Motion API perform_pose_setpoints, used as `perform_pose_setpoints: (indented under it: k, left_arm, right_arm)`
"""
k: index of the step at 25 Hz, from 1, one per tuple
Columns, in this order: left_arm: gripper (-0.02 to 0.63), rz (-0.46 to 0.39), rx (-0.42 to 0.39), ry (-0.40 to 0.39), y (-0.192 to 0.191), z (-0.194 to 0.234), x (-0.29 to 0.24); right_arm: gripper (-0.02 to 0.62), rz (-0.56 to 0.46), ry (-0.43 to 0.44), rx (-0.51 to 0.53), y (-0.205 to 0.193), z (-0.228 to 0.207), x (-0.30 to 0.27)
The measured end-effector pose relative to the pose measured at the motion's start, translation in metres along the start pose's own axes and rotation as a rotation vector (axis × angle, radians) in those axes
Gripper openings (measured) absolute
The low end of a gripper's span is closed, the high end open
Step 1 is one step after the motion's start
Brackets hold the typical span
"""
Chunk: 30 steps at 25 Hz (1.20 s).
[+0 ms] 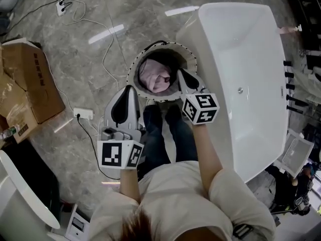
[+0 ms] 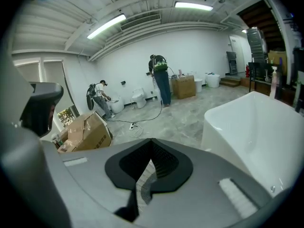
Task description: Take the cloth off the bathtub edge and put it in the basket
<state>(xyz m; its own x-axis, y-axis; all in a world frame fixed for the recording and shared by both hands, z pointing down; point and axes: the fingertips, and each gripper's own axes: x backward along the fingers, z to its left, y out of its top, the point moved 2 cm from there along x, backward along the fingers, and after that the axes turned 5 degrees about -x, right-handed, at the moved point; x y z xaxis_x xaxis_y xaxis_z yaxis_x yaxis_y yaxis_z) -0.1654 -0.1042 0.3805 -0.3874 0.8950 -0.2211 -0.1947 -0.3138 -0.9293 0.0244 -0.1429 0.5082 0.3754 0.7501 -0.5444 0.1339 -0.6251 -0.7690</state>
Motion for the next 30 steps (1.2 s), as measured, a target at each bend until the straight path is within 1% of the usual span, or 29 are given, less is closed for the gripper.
perform_pose_setpoints:
  k: [3, 6, 11, 16, 19, 26, 30]
  left_arm:
    - [0.048, -0.005, 0.009, -0.004, 0.015, -0.004, 0.009]
    - [0.048, -0.012, 0.002, -0.026, 0.028, -0.012, 0.014]
    - [0.048, -0.025, -0.066, -0.098, 0.055, -0.036, 0.024]
    - [0.048, -0.057, -0.104, -0.153, 0.081, -0.062, 0.036]
    - [0.048, -0.073, -0.137, -0.177, 0.094, -0.069, 0.041]
    - [0.048, -0.120, -0.245, -0.209, 0.124, -0.075, 0.056]
    - [0.048, -0.151, -0.269, -0.173, 0.138, -0.069, 0.061]
  right_arm:
    - [-0.002, -0.019, -0.003, 0.003, 0.014, 0.011, 0.030]
    - [-0.002, -0.043, 0.004, 0.014, 0.031, 0.019, 0.056]
    - [-0.002, -0.086, 0.010, 0.017, 0.060, 0.030, 0.097]
    - [-0.002, -0.137, 0.031, 0.009, 0.084, 0.041, 0.138]
    - [-0.002, -0.171, 0.049, 0.008, 0.098, 0.049, 0.157]
    - [-0.002, -0.247, 0.055, 0.008, 0.122, 0.058, 0.198]
    - [-0.002, -0.312, 0.055, 0.002, 0.137, 0.059, 0.221]
